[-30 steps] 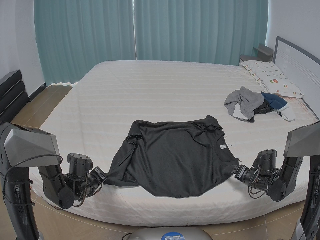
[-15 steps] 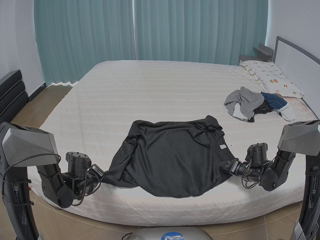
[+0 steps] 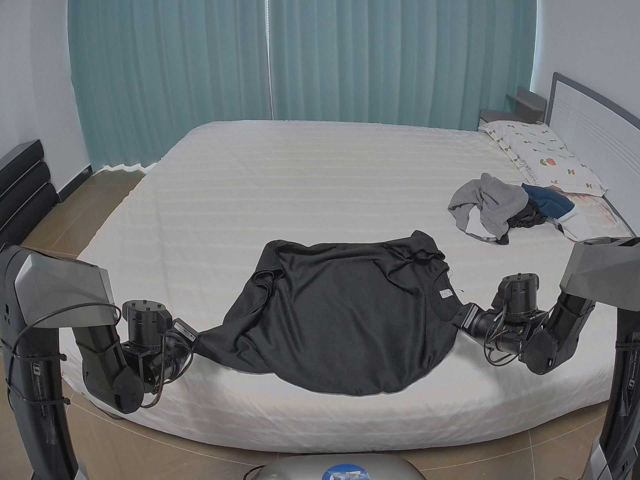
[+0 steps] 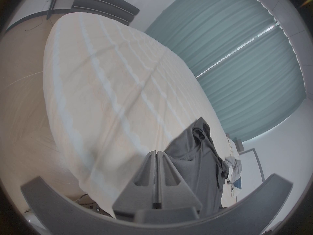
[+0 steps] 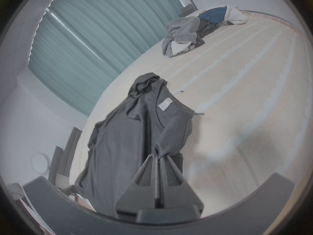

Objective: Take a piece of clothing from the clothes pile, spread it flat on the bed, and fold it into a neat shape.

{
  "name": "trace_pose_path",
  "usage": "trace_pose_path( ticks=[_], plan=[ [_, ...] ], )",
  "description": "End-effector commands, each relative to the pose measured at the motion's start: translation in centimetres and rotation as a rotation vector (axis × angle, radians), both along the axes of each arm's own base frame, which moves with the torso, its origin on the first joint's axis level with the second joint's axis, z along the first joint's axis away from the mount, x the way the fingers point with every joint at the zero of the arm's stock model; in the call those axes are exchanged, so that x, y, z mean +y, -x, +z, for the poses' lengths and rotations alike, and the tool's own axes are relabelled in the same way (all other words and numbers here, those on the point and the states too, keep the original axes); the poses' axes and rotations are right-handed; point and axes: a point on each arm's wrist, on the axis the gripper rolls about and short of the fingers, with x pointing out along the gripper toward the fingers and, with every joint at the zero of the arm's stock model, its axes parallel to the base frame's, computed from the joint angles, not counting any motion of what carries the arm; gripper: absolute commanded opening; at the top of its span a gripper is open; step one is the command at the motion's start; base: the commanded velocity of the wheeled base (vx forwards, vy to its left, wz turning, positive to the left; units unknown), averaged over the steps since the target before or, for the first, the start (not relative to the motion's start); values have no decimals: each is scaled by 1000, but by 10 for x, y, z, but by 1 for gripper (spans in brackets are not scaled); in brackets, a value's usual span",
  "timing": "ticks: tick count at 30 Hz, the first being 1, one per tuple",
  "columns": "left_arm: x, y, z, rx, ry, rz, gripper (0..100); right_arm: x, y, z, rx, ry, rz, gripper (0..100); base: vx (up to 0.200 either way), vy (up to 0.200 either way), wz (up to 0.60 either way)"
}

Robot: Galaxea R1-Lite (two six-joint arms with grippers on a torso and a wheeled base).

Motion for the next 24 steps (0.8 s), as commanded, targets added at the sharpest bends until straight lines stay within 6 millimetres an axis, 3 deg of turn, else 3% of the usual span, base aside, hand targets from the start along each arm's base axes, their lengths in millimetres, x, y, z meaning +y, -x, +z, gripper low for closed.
trace_pose_path(
  ticks=[1, 6, 15, 19, 22, 24],
  plan=[
    [6, -6, 3, -29, 5, 24, 0, -2, -12, 11, -64, -52, -30, 0, 0, 0, 0],
    [17, -11, 5, -52, 8, 63, 0, -9, -38, 9, -139, -93, -77, 0, 0, 0, 0],
    [22, -16, -12, -15, 11, 96, 0, -8, -57, 7, -166, -112, -90, 0, 0, 0, 0],
    [21, -16, -14, -10, -3, 106, 0, -1, -85, 14, -214, -118, -84, 0, 0, 0, 0],
    [21, -16, -15, -9, -5, 104, 0, 2, -99, 6, -205, -119, -84, 0, 0, 0, 0],
    [21, -16, -15, -9, -5, 102, 0, 4, -110, -10, -197, -117, -84, 0, 0, 0, 0]
  ],
)
